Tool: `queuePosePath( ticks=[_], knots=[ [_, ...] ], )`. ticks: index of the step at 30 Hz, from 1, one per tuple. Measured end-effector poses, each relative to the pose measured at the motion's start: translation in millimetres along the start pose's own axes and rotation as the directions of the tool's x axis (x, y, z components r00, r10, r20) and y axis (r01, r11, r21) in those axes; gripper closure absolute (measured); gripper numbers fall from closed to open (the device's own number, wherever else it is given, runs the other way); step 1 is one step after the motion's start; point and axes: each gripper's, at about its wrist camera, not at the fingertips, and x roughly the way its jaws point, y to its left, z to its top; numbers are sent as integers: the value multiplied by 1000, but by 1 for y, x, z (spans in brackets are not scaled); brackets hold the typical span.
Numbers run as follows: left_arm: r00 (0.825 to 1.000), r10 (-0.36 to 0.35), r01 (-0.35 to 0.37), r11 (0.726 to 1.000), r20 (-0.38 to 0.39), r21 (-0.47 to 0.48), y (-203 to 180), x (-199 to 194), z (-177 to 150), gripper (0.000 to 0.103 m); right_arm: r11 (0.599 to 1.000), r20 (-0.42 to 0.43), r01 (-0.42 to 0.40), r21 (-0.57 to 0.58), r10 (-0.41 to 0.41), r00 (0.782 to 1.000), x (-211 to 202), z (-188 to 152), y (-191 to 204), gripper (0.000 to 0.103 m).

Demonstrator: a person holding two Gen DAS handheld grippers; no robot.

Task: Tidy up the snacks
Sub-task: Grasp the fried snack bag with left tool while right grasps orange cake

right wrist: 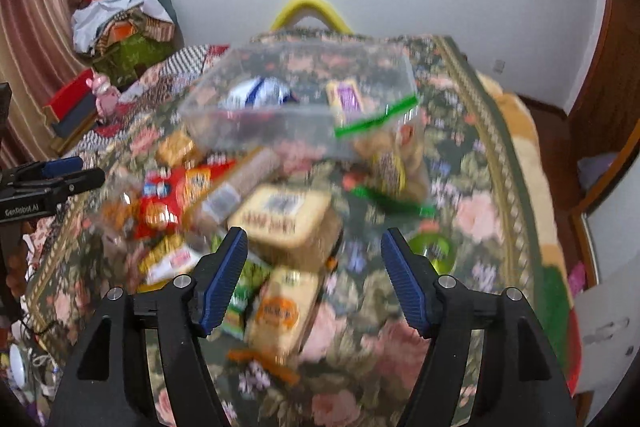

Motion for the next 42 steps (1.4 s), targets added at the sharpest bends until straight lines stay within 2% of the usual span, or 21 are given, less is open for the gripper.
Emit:
queuePosePath(
  ticks=[10, 15, 19, 23, 26, 28, 30, 32, 42],
  knots=[
    [996, -27, 24, 999, -83, -37, 13, 33, -30, 21, 1000, -119, -17, -2, 16, 993, 31, -25, 8, 37],
    [993, -11, 6, 999, -113, -37, 17, 51, -35, 21, 1000, -132, -18, 2, 18, 991, 37, -26, 9, 38],
    [991, -18, 11, 999, -133, -52, 19, 67, -34, 21, 999, -144, -34, 25, 37, 989, 44, -28, 6, 46],
    [991, -25, 16, 998, -129, -68, 18, 76, -32, 21, 998, -145, -37, 47, 43, 988, 48, -31, 3, 48],
    [994, -29, 21, 997, -109, -72, 17, 77, -31, 30, 999, -137, -29, 34, 33, 990, 46, -32, 3, 55],
    [994, -31, 24, 998, -104, -66, 15, 77, -31, 44, 999, -135, -28, 26, 31, 990, 46, -32, 3, 63],
    [995, -29, 24, 998, -94, -61, 15, 76, -31, 50, 999, -134, -31, 23, 34, 990, 46, -31, 2, 68],
    [996, -25, 20, 998, -91, -64, 16, 75, -31, 51, 999, -128, -35, 34, 39, 991, 45, -31, 0, 71],
    [998, -10, 5, 996, -58, -89, 26, 48, -34, 52, 998, -100, -24, 50, 29, 995, 29, -38, -13, 71]
  ],
)
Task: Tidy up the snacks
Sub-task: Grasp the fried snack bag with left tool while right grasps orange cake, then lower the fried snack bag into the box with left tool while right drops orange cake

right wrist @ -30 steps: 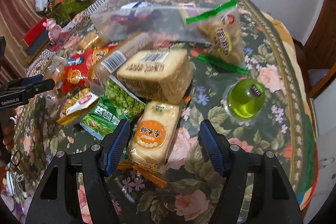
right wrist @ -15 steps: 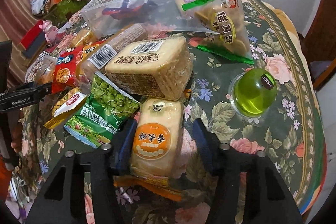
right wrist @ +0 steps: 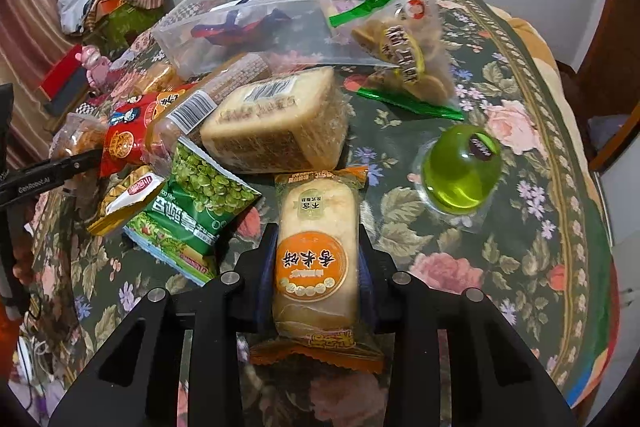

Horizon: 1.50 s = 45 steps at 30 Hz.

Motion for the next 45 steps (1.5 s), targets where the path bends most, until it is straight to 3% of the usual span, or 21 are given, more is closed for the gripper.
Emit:
queuePosePath(
  ticks=[6, 20, 35, 45],
  knots=[
    [999, 6, -7, 1000, 44, 17, -7, -22, 8, 52, 1000, 42, 21, 5, -21, 999, -21, 3, -9, 71],
    [987, -48, 35, 996, 153, 83, -52, -60, 50, 52, 1000, 185, 10, -15, -7, 983, -53, 49, -8, 71],
    [972, -125, 98, 985, 197, 141, -116, -42, 101, 52, 999, 261, -37, 0, 35, 965, -49, 98, -24, 71],
    [969, -148, 118, 981, 196, 155, -140, -14, 133, 52, 999, 290, -17, -29, 25, 957, -41, 132, -30, 71]
  ],
)
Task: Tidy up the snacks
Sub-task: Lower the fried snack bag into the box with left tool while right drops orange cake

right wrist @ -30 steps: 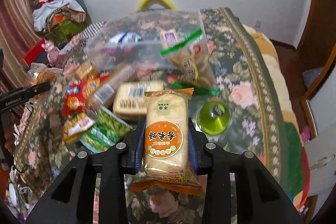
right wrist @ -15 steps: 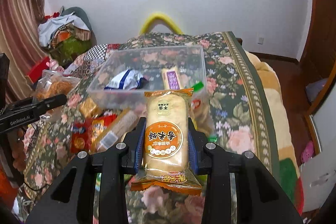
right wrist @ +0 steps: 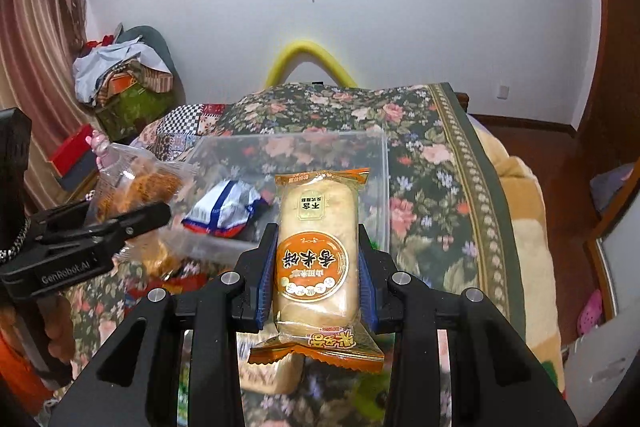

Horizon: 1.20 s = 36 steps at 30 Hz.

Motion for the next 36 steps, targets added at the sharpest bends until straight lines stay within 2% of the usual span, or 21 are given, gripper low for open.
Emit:
queuePosePath(
  ticks=[6, 13, 26, 33, 36],
  knots=[
    [1000, -26, 26, 999, 0, -23, -6, 23, 19, 52, 1000, 6, 15, -12, -15, 1000, 13, 14, -3, 71],
    [999, -8, 8, 1000, -35, 2, -13, 55, 29, 52, 1000, -23, 18, -19, -18, 1000, 37, 26, -11, 71],
    [986, -25, 22, 1000, -164, -17, -14, 113, 30, 52, 999, -171, 3, -32, -8, 985, 83, 30, -20, 71],
    [986, 15, -15, 1000, -168, -2, -16, 123, 27, 52, 999, -202, 11, -34, -17, 979, 93, 24, -22, 71],
    [986, 3, -4, 1000, -167, -4, -16, 122, 28, 52, 999, -195, 27, -45, -36, 980, 93, 23, -20, 71]
  ],
)
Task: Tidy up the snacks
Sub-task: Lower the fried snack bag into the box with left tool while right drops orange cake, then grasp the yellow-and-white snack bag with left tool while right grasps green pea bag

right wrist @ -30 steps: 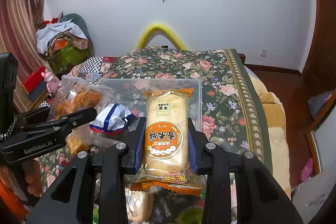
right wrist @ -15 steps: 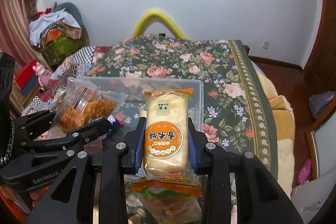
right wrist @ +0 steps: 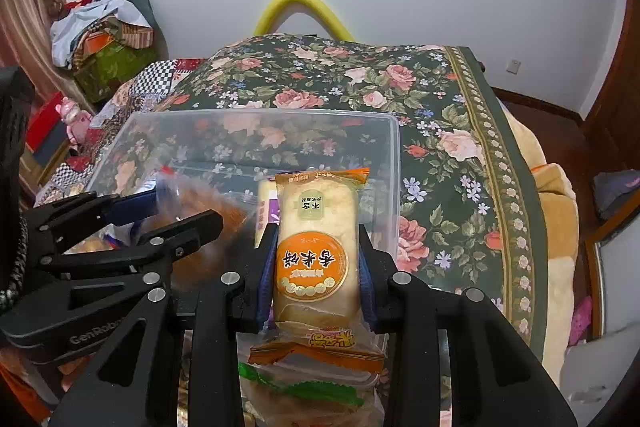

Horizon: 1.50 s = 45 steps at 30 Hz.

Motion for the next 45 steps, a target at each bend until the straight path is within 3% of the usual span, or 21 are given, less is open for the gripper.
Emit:
queuePosePath(
  ticks=[7, 24, 34, 45],
  knots=[
    [1000, -9, 9, 1000, 18, -3, 1, -15, 0, 51, 1000, 18, -14, 13, 14, 1000, -9, 1, -1, 66],
    [992, 1, -9, 998, 127, 63, -2, -119, -29, 44, 1000, 147, -2, -5, 2, 989, -93, -19, 19, 56],
    [996, 23, -28, 998, 81, 63, 15, -151, -81, 40, 999, 118, -49, 12, 47, 992, -103, -62, 35, 56],
    [999, 48, -49, 999, 9, 19, 45, -153, -139, 40, 991, 8, -131, 11, 130, 991, -80, -111, 65, 55]
  ],
)
